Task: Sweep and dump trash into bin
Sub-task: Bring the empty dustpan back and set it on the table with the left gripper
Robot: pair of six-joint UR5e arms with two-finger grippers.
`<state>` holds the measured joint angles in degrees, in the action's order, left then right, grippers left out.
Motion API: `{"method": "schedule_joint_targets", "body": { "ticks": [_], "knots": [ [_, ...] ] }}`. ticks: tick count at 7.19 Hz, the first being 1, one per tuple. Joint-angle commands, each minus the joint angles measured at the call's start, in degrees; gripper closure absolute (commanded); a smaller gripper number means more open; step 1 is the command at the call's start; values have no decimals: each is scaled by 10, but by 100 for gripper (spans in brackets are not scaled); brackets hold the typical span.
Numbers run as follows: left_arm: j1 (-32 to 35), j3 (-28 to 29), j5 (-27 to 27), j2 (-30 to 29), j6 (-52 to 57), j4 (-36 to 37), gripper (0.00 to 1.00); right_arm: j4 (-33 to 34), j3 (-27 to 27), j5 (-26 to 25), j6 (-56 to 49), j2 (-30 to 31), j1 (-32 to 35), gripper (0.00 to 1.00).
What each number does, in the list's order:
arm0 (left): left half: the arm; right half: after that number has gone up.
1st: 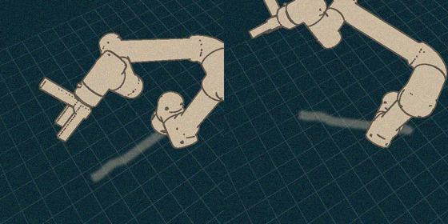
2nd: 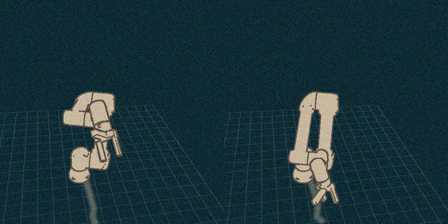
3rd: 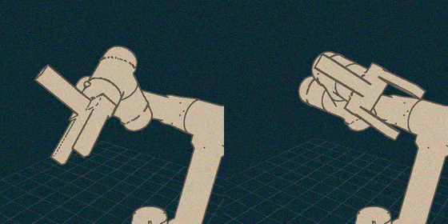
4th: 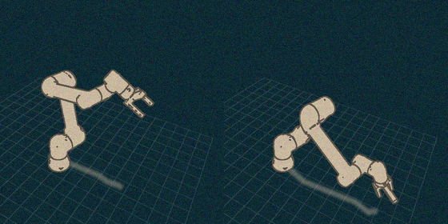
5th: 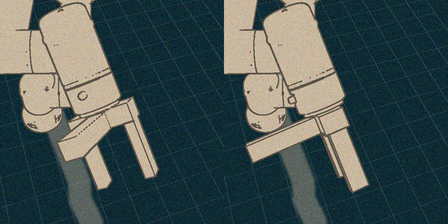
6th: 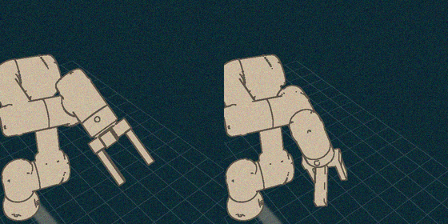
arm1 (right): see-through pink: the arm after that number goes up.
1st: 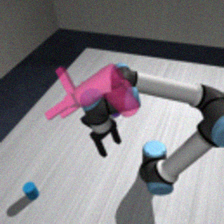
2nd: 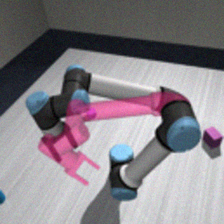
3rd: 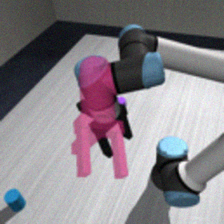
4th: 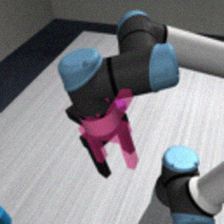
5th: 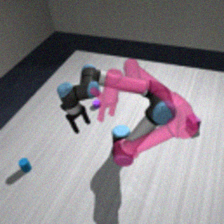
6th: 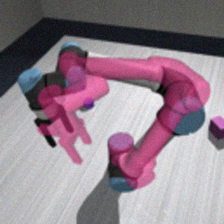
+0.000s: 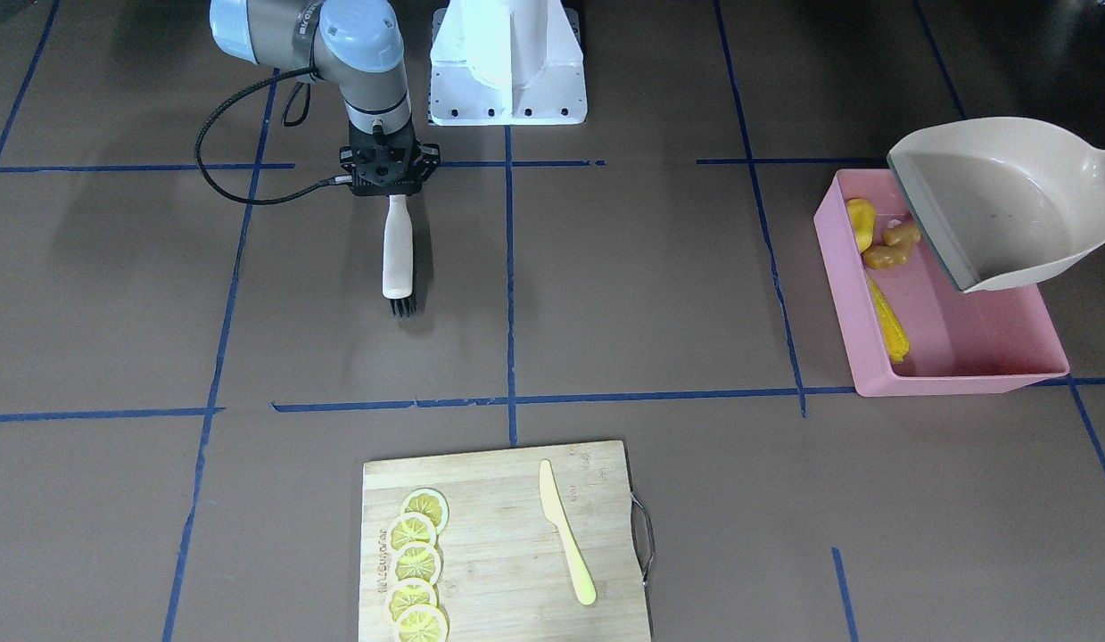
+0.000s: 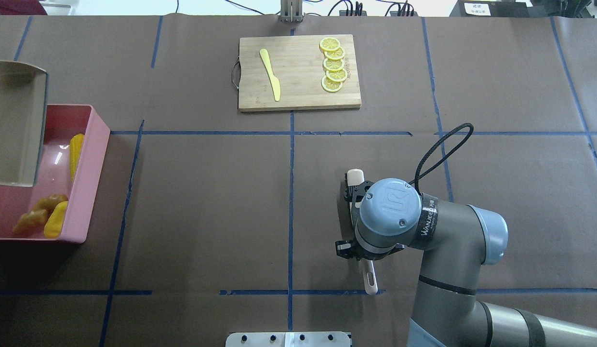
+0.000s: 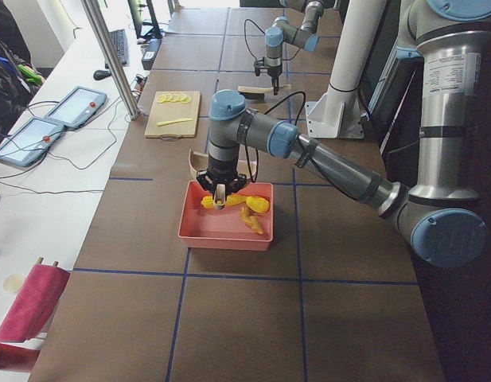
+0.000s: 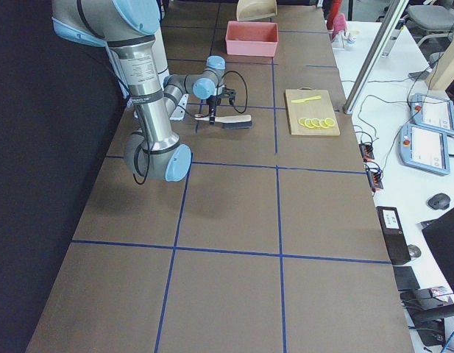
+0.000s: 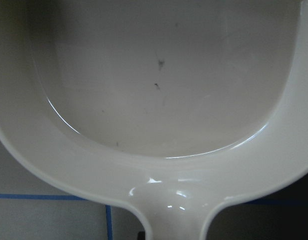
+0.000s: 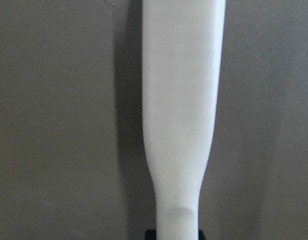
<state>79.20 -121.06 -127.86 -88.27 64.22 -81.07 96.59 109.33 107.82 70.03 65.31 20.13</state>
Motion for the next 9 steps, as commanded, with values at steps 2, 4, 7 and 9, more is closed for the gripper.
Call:
{"method": "schedule_joint_targets", "body": {
  "ticks": [2, 4, 7, 9],
  "knots": [
    [-95, -17, -4, -50, -162, -7, 98, 0, 0, -2, 1, -2, 0, 100],
    [-189, -15, 2, -89, -252, -8, 98, 0, 1, -2, 2, -3, 0, 100],
    [-322, -2, 64, -140, -330, -8, 97, 0, 3, -3, 6, -3, 0, 100],
    [-377, 54, 81, -194, -348, -9, 96, 0, 4, -3, 7, -3, 1, 100]
  ]
}}
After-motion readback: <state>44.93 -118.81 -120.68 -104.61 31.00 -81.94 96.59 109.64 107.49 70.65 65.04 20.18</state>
